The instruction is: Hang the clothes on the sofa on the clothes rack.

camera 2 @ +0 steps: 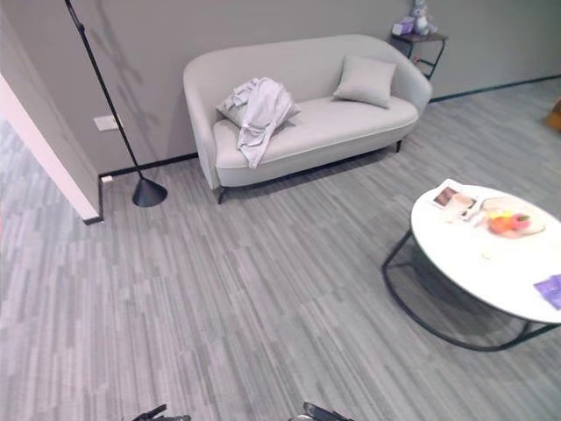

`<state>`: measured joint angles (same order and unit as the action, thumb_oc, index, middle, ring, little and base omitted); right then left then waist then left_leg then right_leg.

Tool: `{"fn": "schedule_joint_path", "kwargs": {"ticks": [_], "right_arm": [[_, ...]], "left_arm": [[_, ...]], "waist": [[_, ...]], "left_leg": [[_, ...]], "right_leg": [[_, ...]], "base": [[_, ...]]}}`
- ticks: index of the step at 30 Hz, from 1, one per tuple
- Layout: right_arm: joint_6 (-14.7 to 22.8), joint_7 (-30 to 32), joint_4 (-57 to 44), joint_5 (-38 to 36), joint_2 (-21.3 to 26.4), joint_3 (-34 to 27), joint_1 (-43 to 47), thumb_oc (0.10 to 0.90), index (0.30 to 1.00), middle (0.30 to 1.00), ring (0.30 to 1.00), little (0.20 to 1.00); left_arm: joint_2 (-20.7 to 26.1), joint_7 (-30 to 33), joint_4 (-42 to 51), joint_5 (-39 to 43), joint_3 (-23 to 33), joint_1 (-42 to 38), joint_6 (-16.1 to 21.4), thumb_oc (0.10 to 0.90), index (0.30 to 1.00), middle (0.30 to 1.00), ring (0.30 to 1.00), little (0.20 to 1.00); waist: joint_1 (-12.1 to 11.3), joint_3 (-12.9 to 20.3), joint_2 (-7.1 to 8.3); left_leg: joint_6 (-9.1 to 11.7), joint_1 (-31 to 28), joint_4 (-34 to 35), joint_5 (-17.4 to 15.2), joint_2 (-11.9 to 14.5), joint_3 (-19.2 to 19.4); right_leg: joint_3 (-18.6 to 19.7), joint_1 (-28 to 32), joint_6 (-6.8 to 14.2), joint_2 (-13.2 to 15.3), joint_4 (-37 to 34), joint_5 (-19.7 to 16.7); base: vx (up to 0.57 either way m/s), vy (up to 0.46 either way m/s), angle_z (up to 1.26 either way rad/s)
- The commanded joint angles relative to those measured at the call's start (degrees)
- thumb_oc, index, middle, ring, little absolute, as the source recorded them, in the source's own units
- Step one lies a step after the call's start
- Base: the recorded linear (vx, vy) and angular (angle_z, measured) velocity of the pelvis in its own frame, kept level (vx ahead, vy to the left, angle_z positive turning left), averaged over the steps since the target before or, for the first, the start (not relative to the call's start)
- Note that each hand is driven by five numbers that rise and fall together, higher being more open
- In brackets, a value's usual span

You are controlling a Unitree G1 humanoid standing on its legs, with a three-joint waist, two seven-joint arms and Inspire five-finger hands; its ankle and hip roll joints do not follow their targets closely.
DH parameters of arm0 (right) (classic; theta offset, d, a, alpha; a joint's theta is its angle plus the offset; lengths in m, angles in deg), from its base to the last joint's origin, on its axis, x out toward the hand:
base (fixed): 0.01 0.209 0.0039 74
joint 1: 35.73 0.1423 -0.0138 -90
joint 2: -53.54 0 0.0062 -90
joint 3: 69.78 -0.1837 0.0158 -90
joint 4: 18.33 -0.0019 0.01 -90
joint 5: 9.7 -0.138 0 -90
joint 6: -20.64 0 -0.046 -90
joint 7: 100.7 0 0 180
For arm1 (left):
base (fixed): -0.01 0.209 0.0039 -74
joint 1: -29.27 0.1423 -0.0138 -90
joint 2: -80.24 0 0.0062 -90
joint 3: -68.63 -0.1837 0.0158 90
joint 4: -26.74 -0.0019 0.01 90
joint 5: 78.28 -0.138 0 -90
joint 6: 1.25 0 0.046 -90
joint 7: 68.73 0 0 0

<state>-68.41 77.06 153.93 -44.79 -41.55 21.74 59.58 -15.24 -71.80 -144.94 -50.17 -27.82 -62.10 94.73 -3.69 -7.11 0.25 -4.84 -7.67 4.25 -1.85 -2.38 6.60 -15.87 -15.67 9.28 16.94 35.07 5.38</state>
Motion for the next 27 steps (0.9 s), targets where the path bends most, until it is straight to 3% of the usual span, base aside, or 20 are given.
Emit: {"fn": "schedule_joint_path", "kwargs": {"ticks": [1, 4, 6, 7, 9, 11, 13, 14, 16, 17, 19, 20, 22, 23, 24, 26, 27], "right_arm": [[-1.4, 0.3, 3.7, 1.2, -3.4, 1.0, -2.2, 0.8, 0.9, 0.9, 0.9, 0.9], [-1.6, 0.8, 4.1, 1.5, -4.1, 0.5, -1.4, 0.8, 0.9, 0.9, 0.9, 0.9], [-1.8, 0.7, 3.8, 2.7, -4.6, 1.1, -1.3, 0.8, 0.9, 0.9, 0.9, 0.9], [-1.4, 0.5, 2.4, 4.4, -5.3, 2.7, -1.5, 0.8, 0.9, 0.9, 0.9, 0.9], [-1.1, 0.1, 1.2, 6.9, -5.4, 4.9, -1.7, 0.8, 0.9, 0.9, 0.9, 0.9], [-0.5, 0.6, 0.2, 8.0, -4.5, 6.5, -0.8, 0.8, 0.9, 0.9, 0.9, 0.9], [1.1, 1.2, -4.6, 12.4, -3.4, 11.1, 0.3, 0.8, 0.9, 0.9, 0.9, 0.9], [1.6, 1.4, -7.9, 14.6, -2.7, 13.6, 1.1, 0.8, 0.9, 0.9, 0.9, 0.9], [2.2, 1.7, -12.6, 16.3, -1.2, 16.3, 1.1, 0.8, 0.9, 0.9, 0.9, 0.9], [1.9, 1.4, -14.3, 17.5, -0.2, 17.6, 1.7, 0.8, 0.9, 0.9, 0.9, 0.9], [1.6, 1.3, -14.1, 19.4, 1.2, 19.3, 3.2, 0.8, 0.9, 0.9, 0.9, 0.9], [1.4, 1.4, -13.6, 20.6, 1.7, 19.9, 3.9, 0.8, 0.9, 0.9, 0.9, 0.9], [1.5, 1.4, -13.5, 21.5, 2.0, 20.0, 4.8, 0.8, 0.9, 0.9, 0.9, 0.9], [1.8, 1.7, -13.5, 21.3, 1.9, 19.7, 5.2, 0.8, 0.9, 0.9, 0.9, 0.9], [2.0, 2.1, -13.5, 21.3, 1.7, 19.8, 5.8, 0.8, 0.9, 0.9, 0.9, 0.9], [2.3, 2.5, -13.2, 22.7, 0.7, 20.9, 7.7, 0.8, 0.9, 0.9, 0.9, 0.9], [2.4, 3.0, -13.4, 23.7, -0.1, 21.9, 8.6, 0.8, 0.9, 0.9, 0.9, 0.9]], "left_arm": [[-2.0, 0.1, -2.2, -3.2, -0.5, -1.4, 0.4, 0.8, 0.9, 0.9, 0.9, 0.9], [-1.4, 0.8, -2.4, -3.8, -0.4, -2.6, 0.8, 0.8, 0.9, 0.9, 0.9, 0.9], [-1.1, 1.2, -2.6, -3.7, -0.6, -2.8, 1.0, 0.8, 0.9, 0.9, 0.9, 0.9], [-0.4, 1.1, -2.4, -3.6, -0.2, -2.8, 1.3, 0.8, 0.9, 0.9, 0.9, 0.9], [0.2, 1.7, -2.1, -4.1, 0.1, -2.0, 1.9, 0.8, 0.9, 0.9, 0.9, 0.9], [0.8, 2.4, -1.1, -2.2, 0.1, -2.6, 2.5, 0.8, 0.9, 0.9, 0.9, 0.9], [0.9, 2.9, 0.0, -1.1, 0.5, -3.1, 3.4, 0.8, 0.9, 0.9, 0.9, 0.9], [1.1, 3.3, 1.3, -0.3, 0.9, -3.6, 3.6, 0.8, 0.9, 0.9, 0.9, 0.9], [1.3, 4.0, 3.5, 1.8, 2.0, -3.6, 3.8, 0.8, 0.9, 0.9, 0.9, 0.9], [1.1, 3.9, 4.5, 2.7, 2.3, -4.0, 3.9, 0.8, 0.9, 0.9, 0.9, 0.9], [1.1, 3.9, 5.5, 3.1, 2.0, -4.7, 4.0, 0.8, 0.9, 0.9, 0.9, 0.9], [1.1, 3.8, 5.8, 3.2, 1.8, -4.8, 4.2, 0.8, 0.9, 0.9, 0.9, 0.9], [0.9, 3.9, 5.3, 3.4, 2.3, -4.6, 4.5, 0.8, 0.9, 0.9, 0.9, 0.9], [0.6, 4.1, 4.8, 3.5, 2.8, -4.3, 4.5, 0.8, 0.9, 0.9, 0.9, 0.9], [0.4, 4.4, 4.5, 3.9, 3.5, -3.9, 4.4, 0.8, 0.9, 0.9, 0.9, 0.9], [0.0, 4.4, 3.3, 4.0, 4.5, -3.5, 4.2, 0.8, 0.9, 0.9, 0.9, 0.9], [-0.2, 4.5, 2.7, 4.5, 5.2, -3.3, 4.0, 0.8, 0.9, 0.9, 0.9, 0.9]], "waist": [[0.1, 0.1, -1.2], [0.0, 0.1, -0.85], [0.0, 0.6, -0.67], [-0.2, 1.7, 0.3], [0.3, 2.8, 1.07], [0.9, 3.9, -0.87], [0.9, 4.3, -1.98], [0.2, 4.2, -1.74], [-1.0, 3.6, -0.14], [-2.3, 2.5, 1.39], [-4.4, 0.9, 3.28], [-5.7, 0.3, 3.89], [-6.8, 0.1, 4.35], [-7.2, 0.6, 4.19], [-8.1, 1.3, 3.61], [-10.5, 1.9, 2.25], [-12.0, 1.7, 1.93]], "left_leg": [[5.6, -1.8, 0.8, -4.2, 3.3, -4.9], [8.0, -3.2, 0.8, -6.1, 5.8, -5.9], [9.6, -5.4, 0.8, -7.4, 8.1, -5.8], [11.1, -7.3, 0.8, -8.5, 9.8, -6.1], [12.8, -8.2, 0.8, -7.2, 13.2, -5.5], [14.5, -7.6, 0.8, -0.8, 19.7, -6.3], [15.1, -4.1, -4.4, 8.1, 23.9, -7.2], [14.8, -1.8, -8.8, 12.4, 25.4, -7.0], [13.5, 2.0, -14.8, 16.7, 26.2, -6.5], [11.8, 4.8, -18.8, 15.5, 24.5, -7.2], [10.3, 10.7, -23.9, 9.8, 17.1, -10.5], [9.7, 13.2, -23.4, 5.6, 13.1, -10.5], [8.2, 15.5, -19.7, 0.9, 8.6, -6.6], [7.1, 16.6, -16.4, 0.8, 6.7, -3.8], [6.4, 18.5, -12.6, 2.7, 4.3, -2.2], [6.3, 21.7, -5.2, 8.2, 0.2, -3.4], [7.0, 23.4, -1.9, 10.9, -0.5, -4.8]], "right_leg": [[-2.2, 6.4, 1.1, 1.1, -25.4, -11.2], [-1.1, 5.3, 3.5, 5.3, -37.1, -16.9], [-0.7, 3.9, 4.9, 8.2, -39.1, -20.4], [-2.1, 4.8, 5.5, 8.4, -39.3, -20.8], [-2.2, 5.3, 5.2, 6.6, -36.9, -19.7], [-0.5, 3.1, 3.5, 1.4, -31.8, -16.4], [-1.8, 4.3, 0.9, -2.8, -31.5, -13.6], [-2.6, 6.1, -0.7, -4.7, -32.4, -12.5], [-4.6, 10.3, -2.4, -6.7, -35.9, -11.6], [-4.4, 12.1, -3.3, -7.3, -37.3, -11.2], [-3.6, 14.8, -3.9, -7.5, -39.0, -9.8], [-3.7, 16.2, -4.1, -7.7, -39.5, -8.9], [-4.5, 17.6, -4.0, -8.0, -40.0, -7.7], [-5.2, 18.3, -4.0, -8.6, -40.1, -6.7], [-5.0, 19.2, -4.2, -10.1, -40.1, -5.7], [-3.8, 21.5, -5.0, -13.9, -40.1, -3.1], [-2.9, 23.0, -5.7, -15.4, -40.1, -1.6]], "base": [[0.24, -0.278, -0.07], [0.29, -0.305, 0.1], [0.51, -0.379, 0.11], [0.67, -0.483, 0.03], [0.57, -0.428, 0.1], [0.4, -0.37, 0.22], [0.33, -0.433, -0.03], [0.29, -0.425, -0.21], [0.29, -0.438, -0.07], [0.32, -0.455, 0.09], [0.3, -0.332, 0.24], [0.3, -0.207, 0.13], [0.31, -0.124, -0.07], [0.32, -0.047, 0.24], [0.34, -0.016, 0.27], [0.37, -0.007, -0.25], [0.38, -0.003, -0.49]]}}
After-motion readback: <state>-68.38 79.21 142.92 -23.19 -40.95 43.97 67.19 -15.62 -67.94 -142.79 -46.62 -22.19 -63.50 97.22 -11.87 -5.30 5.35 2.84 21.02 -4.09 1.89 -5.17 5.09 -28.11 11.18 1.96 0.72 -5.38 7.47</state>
